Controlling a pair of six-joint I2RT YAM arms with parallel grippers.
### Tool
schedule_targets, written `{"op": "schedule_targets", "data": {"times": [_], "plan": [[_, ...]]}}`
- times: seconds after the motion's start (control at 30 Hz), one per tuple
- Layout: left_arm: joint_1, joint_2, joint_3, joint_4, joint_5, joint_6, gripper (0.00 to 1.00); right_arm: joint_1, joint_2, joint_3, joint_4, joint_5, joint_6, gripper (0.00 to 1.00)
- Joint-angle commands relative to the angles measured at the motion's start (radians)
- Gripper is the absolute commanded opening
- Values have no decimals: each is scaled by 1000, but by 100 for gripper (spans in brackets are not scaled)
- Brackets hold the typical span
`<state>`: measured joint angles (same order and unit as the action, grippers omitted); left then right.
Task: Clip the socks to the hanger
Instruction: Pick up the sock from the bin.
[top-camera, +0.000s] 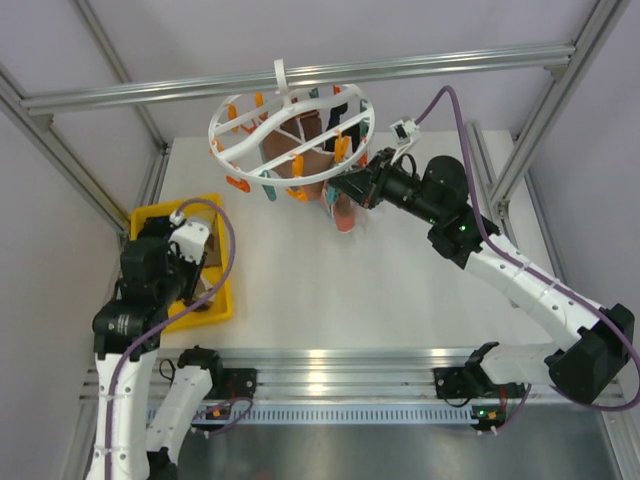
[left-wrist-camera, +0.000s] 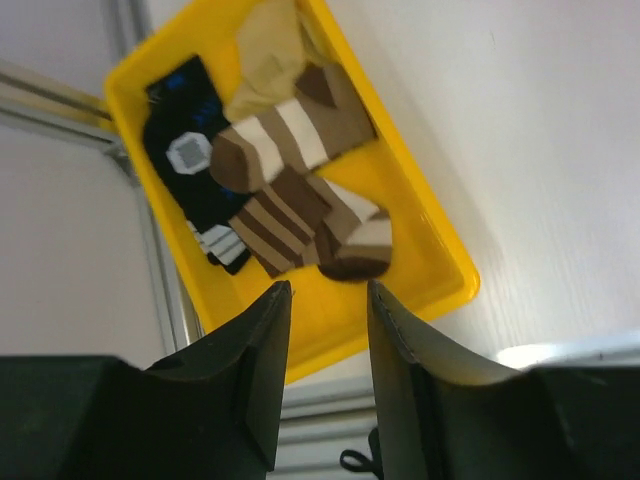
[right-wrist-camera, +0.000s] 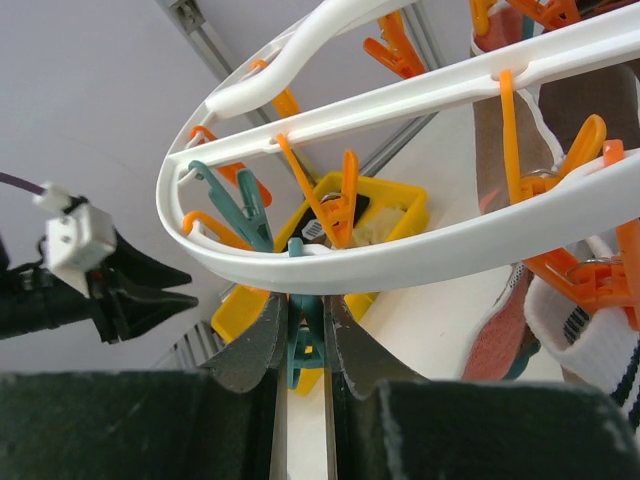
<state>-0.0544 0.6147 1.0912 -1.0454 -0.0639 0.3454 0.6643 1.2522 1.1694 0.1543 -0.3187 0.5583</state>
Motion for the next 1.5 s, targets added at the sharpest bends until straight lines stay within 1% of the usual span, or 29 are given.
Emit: {"op": "schedule_targets", "data": {"times": [0.0,0.03,0.1,0.2,0.27,0.3,0.33,0.37,0.4,0.43,0.5,0.57,0.6,0.67,0.73,0.77,0.83,0.87,0.93,0.97,1.03,1.07,1.1,1.17,1.3,1.37,1.47], "plan": [[-4,54,-53,-159,156,222,41,-9,-10,16,-62,-46,-17,0],[-4,68,-72,-160,174,284,42,-11,-10,18,-64,-60,-17,0],[-2,89,-83,-162,193,358,44,-11,-5,27,-71,-69,-21,0],[-1,137,-93,-150,210,438,48,-12,-4,42,-84,-89,-40,0],[27,215,-82,-145,222,458,50,-17,4,50,-90,-100,-46,0],[45,290,-68,-130,223,466,50,-19,6,52,-91,-106,-46,0],[109,334,-54,-119,222,452,50,-22,7,53,-91,-106,-44,0],[143,385,-30,-125,237,442,50,-25,9,55,-91,-108,-43,0],[180,473,28,-146,255,428,50,-26,10,55,-90,-108,-43,0],[244,508,53,-156,297,425,50,-28,12,55,-91,-105,-43,0],[301,558,90,-157,317,449,51,-32,12,53,-93,-99,-43,0],[343,571,81,-153,290,487,55,-32,15,50,-94,-97,-43,0],[373,574,63,-156,289,547,55,-32,18,47,-91,-97,-40,0],[390,571,39,-171,276,630,55,-32,19,41,-85,-100,-40,0],[395,562,0,-189,265,681,56,-32,15,36,-87,-102,-47,0],[407,560,-16,-189,283,740,56,-34,18,36,-88,-103,-60,0],[453,539,-59,-179,326,809,56,-37,15,33,-91,-105,-66,0],[467,534,-76,-157,341,873,56,-35,15,32,-91,-108,-69,0],[493,536,-122,-118,392,937,54,-37,15,26,-87,-114,-67,0],[504,551,-134,-93,421,999,53,-35,16,27,-87,-120,-63,0],[531,579,-126,-73,508,1046,52,-35,19,33,-87,-125,-67,0],[538,623,-99,-85,536,1088,52,-37,21,39,-90,-131,-67,0],[551,649,-81,-96,596,1115,52,-35,26,48,-90,-134,-70,0],[557,719,-33,-100,653,1164,52,-35,32,59,-93,-143,-77,0],[558,796,-7,-76,673,1224,52,-45,38,56,-78,-175,-55,0],[558,832,-8,-73,653,1265,52,-48,38,55,-70,-189,-46,0],[558,864,-27,-29,627,1273,52,-51,38,55,-62,-194,-49,0]]}}
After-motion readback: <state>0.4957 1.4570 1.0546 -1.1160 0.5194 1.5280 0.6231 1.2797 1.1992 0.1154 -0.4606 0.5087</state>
